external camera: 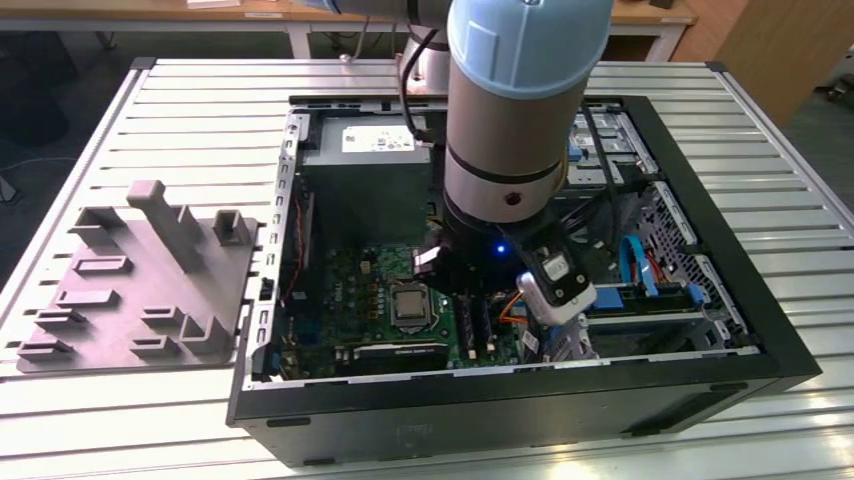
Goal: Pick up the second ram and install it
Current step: 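Press down the second ram until it locks into place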
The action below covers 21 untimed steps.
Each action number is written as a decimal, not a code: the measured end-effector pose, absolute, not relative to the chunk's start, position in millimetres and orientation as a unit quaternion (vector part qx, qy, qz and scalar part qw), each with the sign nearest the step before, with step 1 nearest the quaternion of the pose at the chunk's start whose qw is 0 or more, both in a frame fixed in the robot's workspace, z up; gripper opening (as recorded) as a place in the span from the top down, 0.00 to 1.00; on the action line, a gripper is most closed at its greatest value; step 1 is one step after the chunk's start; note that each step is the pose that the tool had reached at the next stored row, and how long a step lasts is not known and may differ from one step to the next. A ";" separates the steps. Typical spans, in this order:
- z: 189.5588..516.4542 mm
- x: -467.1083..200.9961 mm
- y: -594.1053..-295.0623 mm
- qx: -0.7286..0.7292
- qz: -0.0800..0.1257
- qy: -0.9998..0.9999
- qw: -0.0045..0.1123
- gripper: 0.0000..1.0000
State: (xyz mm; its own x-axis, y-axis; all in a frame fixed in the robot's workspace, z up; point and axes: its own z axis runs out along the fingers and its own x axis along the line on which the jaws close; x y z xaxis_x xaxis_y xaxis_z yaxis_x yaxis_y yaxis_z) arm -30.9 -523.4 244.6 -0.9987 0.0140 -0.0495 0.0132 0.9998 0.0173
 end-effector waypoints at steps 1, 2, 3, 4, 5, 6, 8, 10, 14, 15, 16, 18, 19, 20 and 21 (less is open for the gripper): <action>244.5 -30.9 -524.4 0.007 0.008 1.000 0.025 0.90; 244.2 -31.0 -525.0 0.007 0.008 1.000 0.025 0.90; 244.0 -30.9 -526.0 0.007 0.008 1.000 0.025 0.90; 243.7 -30.9 -527.0 0.007 0.008 1.000 0.025 0.90; 243.4 -30.9 -527.9 0.007 0.008 1.000 0.025 0.90; 243.0 -30.9 -528.6 0.007 0.008 1.000 0.025 0.90; 240.7 -31.0 -529.1 0.007 0.009 1.000 0.025 0.90; 237.6 -30.9 -529.4 0.007 0.008 1.000 0.025 0.90; 234.3 -30.9 -529.5 0.007 0.008 1.000 0.025 0.90; 233.4 -30.9 -529.5 0.007 0.009 1.000 0.025 0.90; 232.0 -30.9 -529.5 0.007 0.009 1.000 0.025 0.90; 228.8 -30.9 -529.5 0.007 0.008 1.000 0.025 0.90; 227.2 -30.9 -529.5 0.007 0.009 1.000 0.025 0.90; 226.1 -30.9 -529.5 0.007 0.009 1.000 0.025 0.90; 225.8 -30.9 -529.5 0.007 0.008 1.000 0.025 0.90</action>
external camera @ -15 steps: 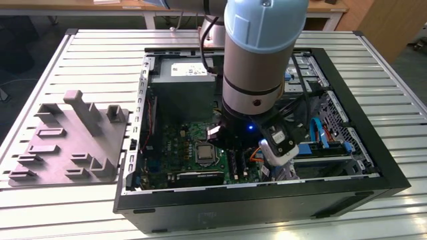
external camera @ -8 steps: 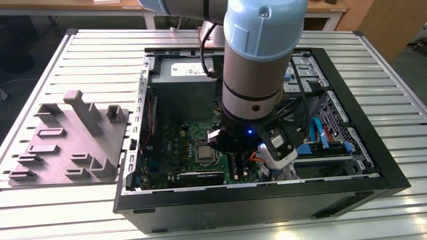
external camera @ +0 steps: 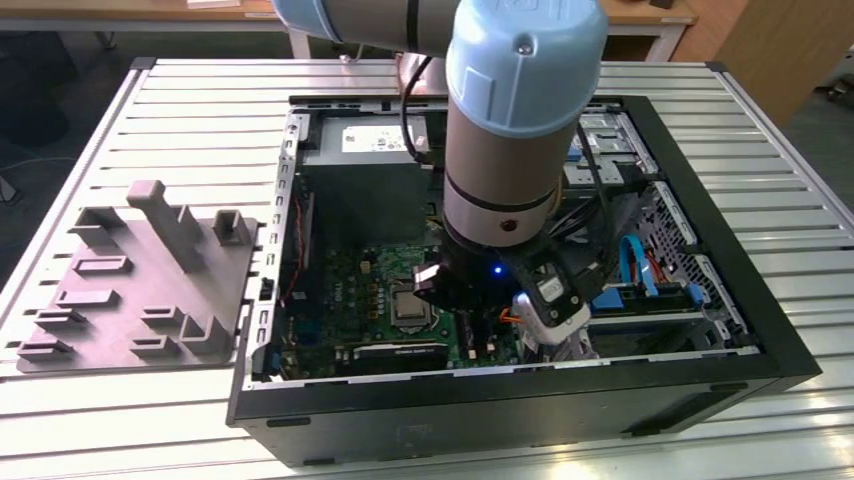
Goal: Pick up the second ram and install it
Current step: 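Press down the second ram until it locks into place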
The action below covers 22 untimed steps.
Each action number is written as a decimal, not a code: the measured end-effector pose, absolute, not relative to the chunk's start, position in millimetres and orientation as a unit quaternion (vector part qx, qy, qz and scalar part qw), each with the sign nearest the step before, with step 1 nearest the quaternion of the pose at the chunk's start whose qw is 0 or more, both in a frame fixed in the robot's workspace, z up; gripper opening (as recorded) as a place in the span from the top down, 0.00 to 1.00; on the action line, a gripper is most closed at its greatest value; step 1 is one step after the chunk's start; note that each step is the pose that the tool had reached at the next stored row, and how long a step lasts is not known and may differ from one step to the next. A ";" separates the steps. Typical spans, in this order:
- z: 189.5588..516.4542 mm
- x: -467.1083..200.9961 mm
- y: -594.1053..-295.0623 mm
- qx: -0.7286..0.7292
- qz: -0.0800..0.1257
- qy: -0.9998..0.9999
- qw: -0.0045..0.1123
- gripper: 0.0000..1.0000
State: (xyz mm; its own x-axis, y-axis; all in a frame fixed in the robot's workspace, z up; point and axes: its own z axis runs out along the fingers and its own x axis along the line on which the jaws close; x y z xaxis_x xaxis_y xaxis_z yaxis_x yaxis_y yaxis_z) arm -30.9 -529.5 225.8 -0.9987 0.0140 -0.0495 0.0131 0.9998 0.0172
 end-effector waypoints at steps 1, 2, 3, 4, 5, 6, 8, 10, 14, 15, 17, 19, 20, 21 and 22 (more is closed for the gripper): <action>225.9 -30.9 -529.5 0.007 0.008 1.000 0.025 0.90; 225.8 -30.9 -529.5 0.007 0.008 1.000 0.025 0.90; 225.6 -30.9 -529.5 0.007 0.008 1.000 0.025 0.90; 225.4 -30.9 -529.4 0.007 0.009 1.000 0.025 0.90; 225.3 -30.9 -529.3 0.007 0.009 1.000 0.025 0.90; 225.1 -30.9 -529.4 0.007 0.009 1.000 0.025 0.90; 223.9 -31.0 -529.3 0.007 0.009 1.000 0.025 0.90; 223.3 -31.0 -529.4 0.007 0.009 1.000 0.025 0.90; 223.2 -31.0 -529.4 0.007 0.009 1.000 0.025 0.90; 223.1 -31.0 -529.4 0.007 0.009 1.000 0.025 0.90; 220.0 -31.0 -529.4 0.007 0.008 1.000 0.025 0.90; 218.4 -31.1 -529.4 0.007 0.008 1.000 0.025 0.90; 218.3 -31.0 -529.4 0.007 0.009 1.000 0.025 0.90; 217.8 -31.0 -529.4 0.007 0.009 1.000 0.025 0.90; 217.5 -31.0 -529.4 0.007 0.008 1.000 0.025 0.90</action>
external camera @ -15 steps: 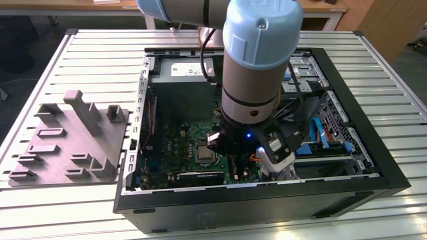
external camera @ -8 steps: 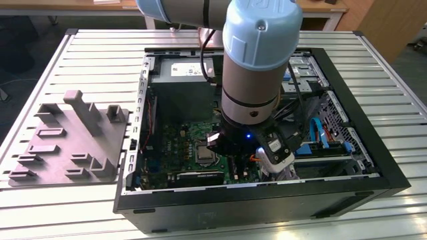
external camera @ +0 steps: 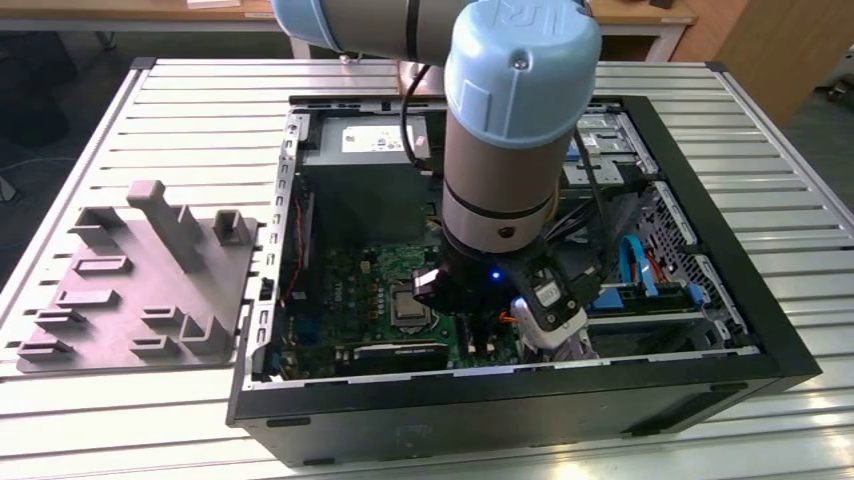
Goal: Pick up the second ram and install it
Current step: 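Press down the second ram until it locks into place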
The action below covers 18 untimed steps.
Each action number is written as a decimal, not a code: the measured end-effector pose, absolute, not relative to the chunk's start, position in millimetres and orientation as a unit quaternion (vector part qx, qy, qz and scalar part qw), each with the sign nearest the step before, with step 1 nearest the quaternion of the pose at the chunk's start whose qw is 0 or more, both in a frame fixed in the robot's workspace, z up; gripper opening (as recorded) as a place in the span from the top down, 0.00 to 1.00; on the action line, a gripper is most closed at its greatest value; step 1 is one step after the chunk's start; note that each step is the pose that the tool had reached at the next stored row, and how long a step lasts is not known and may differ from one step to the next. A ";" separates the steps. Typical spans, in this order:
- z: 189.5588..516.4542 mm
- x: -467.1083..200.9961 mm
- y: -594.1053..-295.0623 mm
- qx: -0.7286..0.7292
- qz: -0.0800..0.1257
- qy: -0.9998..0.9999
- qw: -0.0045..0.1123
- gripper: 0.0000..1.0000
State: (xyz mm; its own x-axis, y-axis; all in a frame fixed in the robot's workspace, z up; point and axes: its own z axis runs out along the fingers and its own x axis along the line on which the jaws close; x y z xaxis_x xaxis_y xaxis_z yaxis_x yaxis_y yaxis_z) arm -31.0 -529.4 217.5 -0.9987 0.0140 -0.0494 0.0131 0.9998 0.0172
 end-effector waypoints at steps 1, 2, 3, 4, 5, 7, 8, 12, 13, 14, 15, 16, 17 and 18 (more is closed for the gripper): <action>217.5 -31.1 -529.4 0.007 0.008 1.000 0.025 0.90; 217.4 -31.1 -529.4 0.007 0.008 1.000 0.025 0.90; 217.3 -31.1 -529.4 0.007 0.009 1.000 0.025 0.90; 217.2 -31.0 -529.4 0.007 0.009 1.000 0.025 0.90; 217.1 -31.0 -529.4 0.007 0.009 1.000 0.025 0.90; 218.5 -31.0 -529.2 0.007 0.009 1.000 0.025 0.90; 220.4 -30.9 -529.0 0.007 0.010 1.000 0.025 0.90; 236.0 -31.1 -529.3 0.007 0.009 1.000 0.025 0.90; 239.9 -31.1 -529.4 0.007 0.009 1.000 0.025 0.90; 243.2 -31.0 -529.3 0.007 0.009 1.000 0.025 0.90; 246.0 -31.0 -529.4 0.007 0.009 1.000 0.025 0.90; 247.8 -31.0 -529.3 0.007 0.009 1.000 0.025 0.90; 247.9 -31.0 -529.3 0.007 0.009 1.000 0.025 0.90; 247.9 -31.0 -529.3 0.007 0.009 1.000 0.025 0.90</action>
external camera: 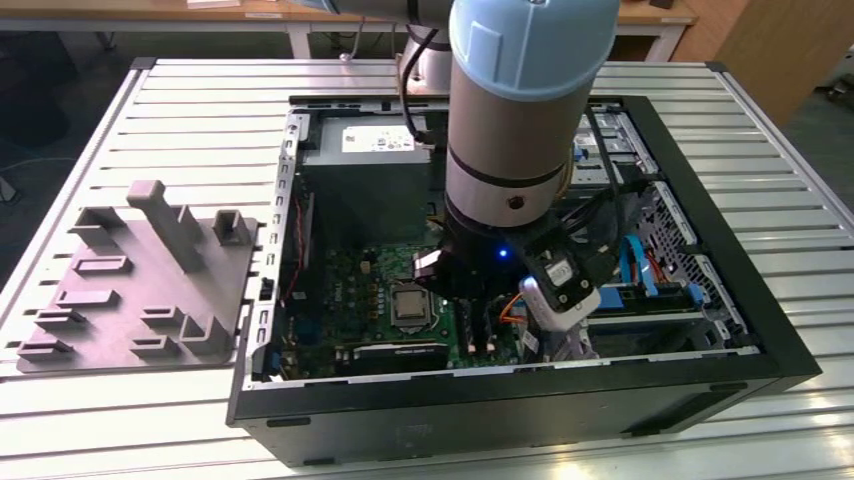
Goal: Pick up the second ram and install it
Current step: 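Press down the second ram until it locks into place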
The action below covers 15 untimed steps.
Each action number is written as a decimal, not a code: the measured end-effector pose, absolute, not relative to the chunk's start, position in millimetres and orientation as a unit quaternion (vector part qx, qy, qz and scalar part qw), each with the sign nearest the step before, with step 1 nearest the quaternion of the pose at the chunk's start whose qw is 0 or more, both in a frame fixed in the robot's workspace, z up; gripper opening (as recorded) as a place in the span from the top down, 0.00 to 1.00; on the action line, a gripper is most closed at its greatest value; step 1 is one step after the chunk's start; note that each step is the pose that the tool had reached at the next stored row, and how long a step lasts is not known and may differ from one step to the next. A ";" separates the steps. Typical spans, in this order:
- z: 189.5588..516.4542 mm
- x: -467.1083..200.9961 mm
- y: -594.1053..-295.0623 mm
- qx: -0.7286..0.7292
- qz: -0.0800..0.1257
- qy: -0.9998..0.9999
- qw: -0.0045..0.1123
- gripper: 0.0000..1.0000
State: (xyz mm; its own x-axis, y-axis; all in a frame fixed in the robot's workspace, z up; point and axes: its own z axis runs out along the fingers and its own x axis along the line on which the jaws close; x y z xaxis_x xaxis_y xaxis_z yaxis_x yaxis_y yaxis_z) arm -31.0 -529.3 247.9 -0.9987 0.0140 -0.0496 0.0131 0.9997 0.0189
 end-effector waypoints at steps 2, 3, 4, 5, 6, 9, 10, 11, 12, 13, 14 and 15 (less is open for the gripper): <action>248.0 -31.0 -529.3 0.007 0.009 1.000 0.025 0.90; 248.1 -31.0 -529.2 0.007 0.009 1.000 0.025 0.90; 248.1 -31.0 -528.3 0.007 0.009 1.000 0.025 0.90; 248.1 -31.0 -526.6 0.007 0.009 1.000 0.025 0.90; 248.0 -31.0 -524.5 0.007 0.009 1.000 0.025 0.90; 248.0 -31.0 -517.1 0.007 0.009 1.000 0.025 0.90; 248.0 -31.0 -514.4 0.007 0.009 1.000 0.025 0.90; 248.0 -31.0 -511.5 0.007 0.009 1.000 0.025 0.90; 247.9 -31.0 -508.6 0.007 0.009 1.000 0.025 0.90; 248.0 -31.1 -506.0 0.007 0.009 1.000 0.025 0.90; 248.0 -31.0 -503.5 0.007 0.009 1.000 0.025 0.90; 248.0 -31.0 -501.3 0.007 0.009 1.000 0.025 0.90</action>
